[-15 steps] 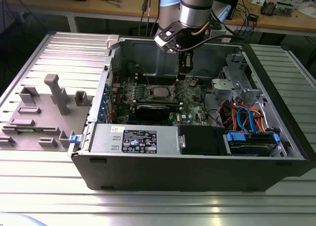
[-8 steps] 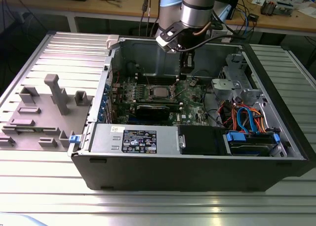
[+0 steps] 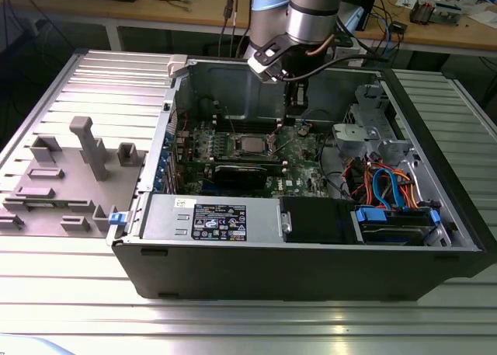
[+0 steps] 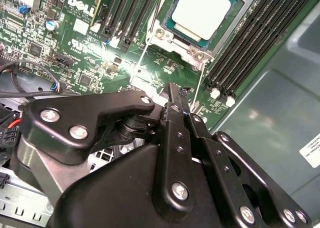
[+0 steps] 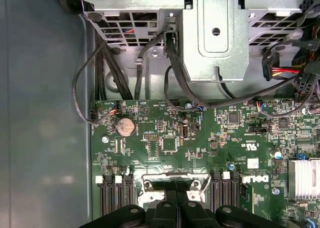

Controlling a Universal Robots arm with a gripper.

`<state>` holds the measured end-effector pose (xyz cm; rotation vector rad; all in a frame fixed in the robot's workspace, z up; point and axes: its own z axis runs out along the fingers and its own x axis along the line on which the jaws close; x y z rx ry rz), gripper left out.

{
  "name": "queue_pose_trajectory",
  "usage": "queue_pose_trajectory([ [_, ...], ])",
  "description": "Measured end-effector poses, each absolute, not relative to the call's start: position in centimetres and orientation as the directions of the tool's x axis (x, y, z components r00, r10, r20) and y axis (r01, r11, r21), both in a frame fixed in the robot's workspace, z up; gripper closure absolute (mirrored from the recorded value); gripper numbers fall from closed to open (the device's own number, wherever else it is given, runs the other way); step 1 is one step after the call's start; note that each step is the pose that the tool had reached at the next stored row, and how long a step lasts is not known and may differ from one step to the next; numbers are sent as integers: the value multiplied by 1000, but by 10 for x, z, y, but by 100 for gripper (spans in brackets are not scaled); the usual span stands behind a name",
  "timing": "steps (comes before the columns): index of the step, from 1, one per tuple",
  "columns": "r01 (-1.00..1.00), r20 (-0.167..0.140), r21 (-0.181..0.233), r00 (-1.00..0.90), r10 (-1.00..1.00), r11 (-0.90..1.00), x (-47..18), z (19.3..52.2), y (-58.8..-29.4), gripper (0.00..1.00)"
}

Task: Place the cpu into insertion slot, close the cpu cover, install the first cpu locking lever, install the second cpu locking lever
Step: 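Close the cpu cover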

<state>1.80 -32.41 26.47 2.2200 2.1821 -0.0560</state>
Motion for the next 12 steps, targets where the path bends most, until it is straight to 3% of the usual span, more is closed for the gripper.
queue_pose_trajectory([
  [12, 1000, -45, -5, 17, 999, -17, 19, 265, -324, 89],
])
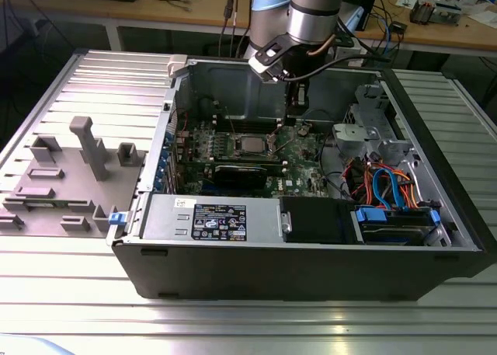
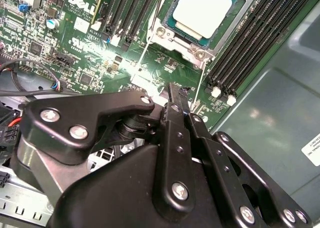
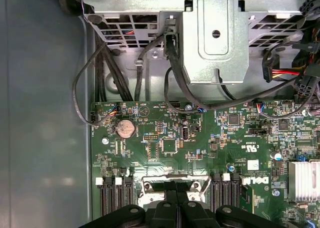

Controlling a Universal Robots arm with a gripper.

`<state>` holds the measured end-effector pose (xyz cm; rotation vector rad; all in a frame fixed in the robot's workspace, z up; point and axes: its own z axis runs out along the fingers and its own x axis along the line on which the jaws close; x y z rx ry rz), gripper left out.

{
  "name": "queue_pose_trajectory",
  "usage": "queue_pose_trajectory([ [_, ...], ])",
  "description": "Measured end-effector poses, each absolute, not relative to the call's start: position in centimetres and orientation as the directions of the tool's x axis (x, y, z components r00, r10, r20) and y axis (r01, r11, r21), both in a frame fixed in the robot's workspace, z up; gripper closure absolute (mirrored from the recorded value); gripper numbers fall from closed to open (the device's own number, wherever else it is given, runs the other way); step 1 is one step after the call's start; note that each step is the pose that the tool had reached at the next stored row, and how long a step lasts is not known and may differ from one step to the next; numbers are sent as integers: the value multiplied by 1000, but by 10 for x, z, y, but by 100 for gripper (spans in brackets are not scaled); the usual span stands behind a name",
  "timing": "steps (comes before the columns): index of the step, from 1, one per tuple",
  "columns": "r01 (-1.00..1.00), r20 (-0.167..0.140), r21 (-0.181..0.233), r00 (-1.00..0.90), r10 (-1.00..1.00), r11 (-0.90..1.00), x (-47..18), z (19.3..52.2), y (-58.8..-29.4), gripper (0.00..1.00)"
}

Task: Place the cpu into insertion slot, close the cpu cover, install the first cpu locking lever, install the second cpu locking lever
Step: 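Close the cpu cover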

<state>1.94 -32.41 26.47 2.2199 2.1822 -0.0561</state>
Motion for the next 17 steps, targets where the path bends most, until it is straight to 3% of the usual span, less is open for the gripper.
queue_pose_trajectory([
  [17, 1000, -46, -7, -8, 999, 7, 49, 254, -329, 89],
])
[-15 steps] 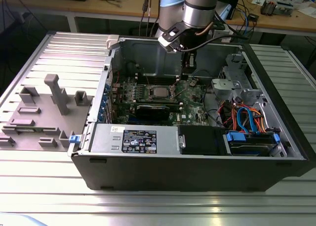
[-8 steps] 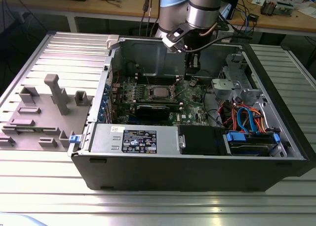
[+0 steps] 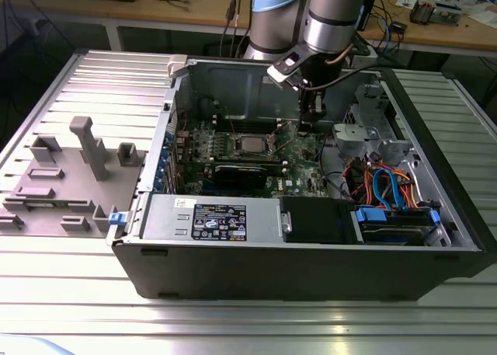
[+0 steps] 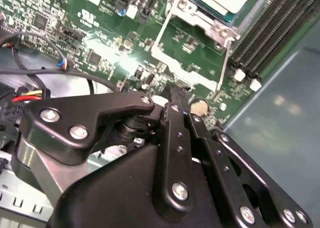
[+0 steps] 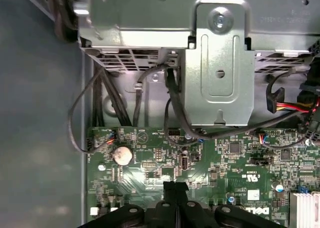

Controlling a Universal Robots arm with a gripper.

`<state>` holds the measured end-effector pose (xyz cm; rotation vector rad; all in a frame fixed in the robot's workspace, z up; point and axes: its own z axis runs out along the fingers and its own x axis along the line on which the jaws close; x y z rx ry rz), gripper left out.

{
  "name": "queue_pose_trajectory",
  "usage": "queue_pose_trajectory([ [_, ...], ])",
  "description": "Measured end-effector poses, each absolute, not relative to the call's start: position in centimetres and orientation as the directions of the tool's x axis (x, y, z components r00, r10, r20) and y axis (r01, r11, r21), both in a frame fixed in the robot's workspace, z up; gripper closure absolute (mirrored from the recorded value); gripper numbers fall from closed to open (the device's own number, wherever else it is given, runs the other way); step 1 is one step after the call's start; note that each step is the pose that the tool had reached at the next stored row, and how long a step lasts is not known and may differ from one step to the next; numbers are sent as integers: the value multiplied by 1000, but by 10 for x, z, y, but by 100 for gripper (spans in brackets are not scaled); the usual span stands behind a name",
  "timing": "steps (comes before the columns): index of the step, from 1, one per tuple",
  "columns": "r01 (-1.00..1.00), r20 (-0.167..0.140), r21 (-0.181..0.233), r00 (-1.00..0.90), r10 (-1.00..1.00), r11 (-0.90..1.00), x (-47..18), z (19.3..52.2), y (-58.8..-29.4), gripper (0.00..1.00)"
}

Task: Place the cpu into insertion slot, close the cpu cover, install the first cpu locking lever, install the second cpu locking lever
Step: 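Close the cpu cover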

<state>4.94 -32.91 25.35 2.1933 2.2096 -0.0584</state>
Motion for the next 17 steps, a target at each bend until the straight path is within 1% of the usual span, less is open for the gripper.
queue_pose_trajectory([
  [17, 1000, -46, -7, -8, 999, 7, 24, 250, -332, 89],
])
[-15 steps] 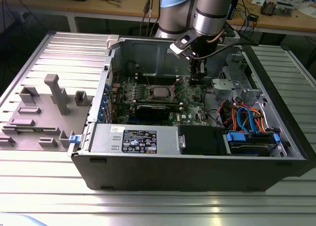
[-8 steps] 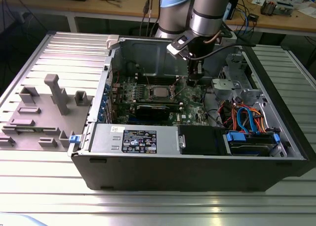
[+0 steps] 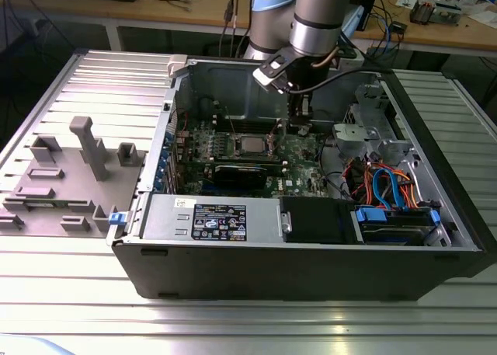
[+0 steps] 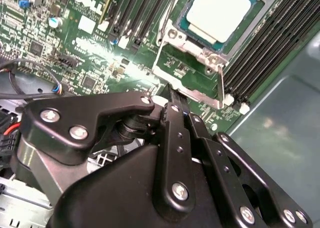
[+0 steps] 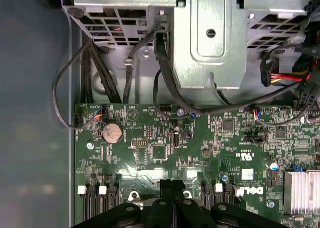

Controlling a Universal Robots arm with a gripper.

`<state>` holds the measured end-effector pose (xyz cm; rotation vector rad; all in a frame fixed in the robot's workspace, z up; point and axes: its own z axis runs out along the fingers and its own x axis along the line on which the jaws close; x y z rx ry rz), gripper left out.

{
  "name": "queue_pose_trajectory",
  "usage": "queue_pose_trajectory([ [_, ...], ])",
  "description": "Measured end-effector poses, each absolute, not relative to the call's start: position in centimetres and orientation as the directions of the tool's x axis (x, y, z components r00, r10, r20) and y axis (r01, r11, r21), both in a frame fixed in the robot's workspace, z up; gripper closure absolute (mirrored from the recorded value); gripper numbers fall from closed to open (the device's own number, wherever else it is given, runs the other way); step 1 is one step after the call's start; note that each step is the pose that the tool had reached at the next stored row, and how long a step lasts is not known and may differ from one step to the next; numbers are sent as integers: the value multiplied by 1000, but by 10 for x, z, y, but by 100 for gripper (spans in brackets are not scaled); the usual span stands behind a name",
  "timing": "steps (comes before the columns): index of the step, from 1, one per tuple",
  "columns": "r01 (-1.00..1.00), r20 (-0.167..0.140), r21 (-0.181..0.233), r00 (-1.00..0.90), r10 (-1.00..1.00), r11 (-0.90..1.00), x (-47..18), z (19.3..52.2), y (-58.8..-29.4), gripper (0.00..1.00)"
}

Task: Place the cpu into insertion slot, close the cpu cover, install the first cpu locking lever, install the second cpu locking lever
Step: 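Close the cpu cover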

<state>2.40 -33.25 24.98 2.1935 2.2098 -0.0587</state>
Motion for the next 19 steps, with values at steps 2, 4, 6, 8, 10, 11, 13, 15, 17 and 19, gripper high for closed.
queue_pose_trajectory([
  [2, 1000, -46, -7, -7, 999, 7, 21, 250, -332, 89],
  [4, 1000, -46, -7, -8, 999, 7, 21, 250, -332, 89],
  [6, 1000, -46, -7, -7, 999, 7, 19, 250, -332, 89],
  [8, 1000, -46, -7, -7, 999, 7, 19, 250, -332, 89],
  [10, 1000, -46, -7, -7, 999, 7, 18, 250, -332, 89],
  [11, 1000, -46, -7, -7, 999, 7, 18, 250, -332, 89],
  [13, 1000, -46, -7, -7, 999, 7, 16, 250, -332, 89],
  [15, 1000, -46, -7, -8, 999, 7, 15, 250, -332, 89],
  [17, 1000, -46, -7, -8, 999, 7, 15, 250, -332, 89],
  [19, 1000, -46, -7, -8, 999, 7, 14, 250, -332, 89],
])
